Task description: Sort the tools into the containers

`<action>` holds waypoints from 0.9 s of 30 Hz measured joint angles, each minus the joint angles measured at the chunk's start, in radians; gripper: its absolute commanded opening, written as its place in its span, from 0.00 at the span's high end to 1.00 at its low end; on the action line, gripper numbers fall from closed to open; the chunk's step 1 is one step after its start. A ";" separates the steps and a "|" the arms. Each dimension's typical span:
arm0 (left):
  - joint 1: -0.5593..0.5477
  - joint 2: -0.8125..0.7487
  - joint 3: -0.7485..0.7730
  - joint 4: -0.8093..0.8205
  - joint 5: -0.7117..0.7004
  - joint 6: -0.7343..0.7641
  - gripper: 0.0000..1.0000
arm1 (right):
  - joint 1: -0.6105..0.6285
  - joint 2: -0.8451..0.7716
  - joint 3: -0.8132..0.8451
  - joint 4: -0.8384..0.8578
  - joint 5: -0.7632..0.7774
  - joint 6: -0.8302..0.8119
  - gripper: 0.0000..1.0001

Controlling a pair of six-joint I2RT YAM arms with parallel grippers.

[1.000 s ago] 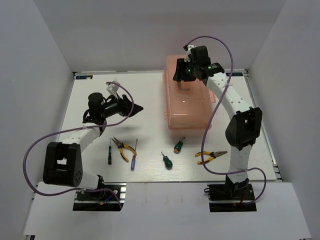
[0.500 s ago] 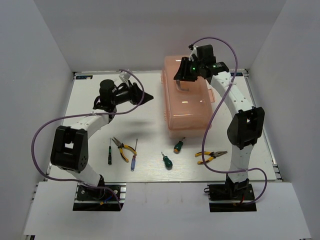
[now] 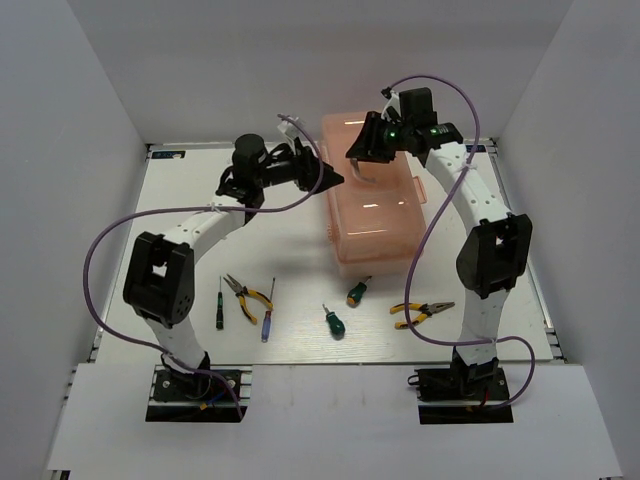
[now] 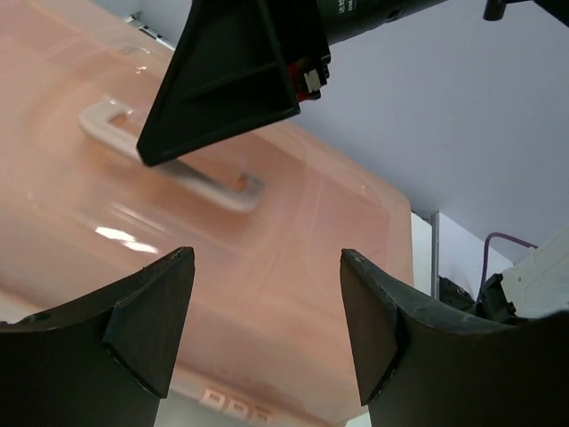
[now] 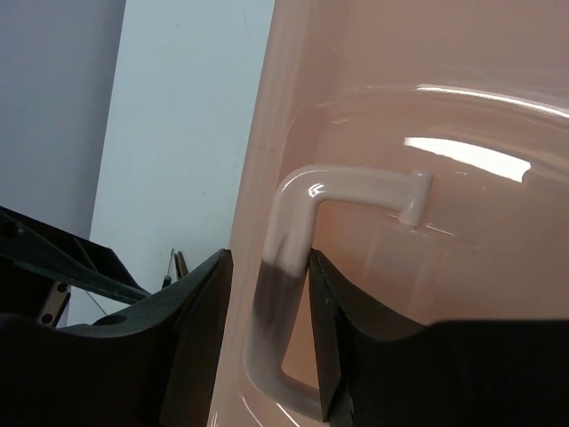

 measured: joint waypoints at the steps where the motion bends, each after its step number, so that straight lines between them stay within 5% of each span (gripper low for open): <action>1: -0.011 0.013 0.024 -0.014 -0.005 0.004 0.23 | -0.002 0.000 0.000 0.001 -0.005 0.003 0.54; 19: -0.171 0.201 0.352 -0.373 -0.321 0.065 0.22 | -0.023 -0.006 -0.018 0.025 -0.054 0.049 0.53; 27: -0.217 0.248 0.482 -0.545 -0.541 0.045 0.40 | -0.027 -0.034 -0.008 0.006 -0.001 0.003 0.44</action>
